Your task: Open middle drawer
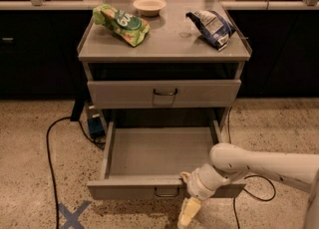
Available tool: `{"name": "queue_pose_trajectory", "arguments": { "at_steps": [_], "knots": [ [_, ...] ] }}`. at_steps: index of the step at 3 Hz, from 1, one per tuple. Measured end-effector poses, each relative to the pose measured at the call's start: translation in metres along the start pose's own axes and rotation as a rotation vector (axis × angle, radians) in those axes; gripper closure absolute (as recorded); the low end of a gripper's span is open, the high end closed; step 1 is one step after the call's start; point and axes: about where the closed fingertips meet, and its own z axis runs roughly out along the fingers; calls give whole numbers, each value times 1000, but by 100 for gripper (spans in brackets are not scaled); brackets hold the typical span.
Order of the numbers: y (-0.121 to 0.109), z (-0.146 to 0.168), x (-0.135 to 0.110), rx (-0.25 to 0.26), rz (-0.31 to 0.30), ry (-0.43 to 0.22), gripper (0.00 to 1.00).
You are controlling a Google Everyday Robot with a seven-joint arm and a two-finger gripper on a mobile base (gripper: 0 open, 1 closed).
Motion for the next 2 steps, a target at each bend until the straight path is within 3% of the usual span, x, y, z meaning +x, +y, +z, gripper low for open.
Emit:
{"name": "queue_pose_trajectory", "arguments": {
  "at_steps": [1,2],
  "knots": [
    [46,-13,-6,-87,-16,-38,0],
    [46,-13,-6,-87,-16,-38,0]
  ]
}}
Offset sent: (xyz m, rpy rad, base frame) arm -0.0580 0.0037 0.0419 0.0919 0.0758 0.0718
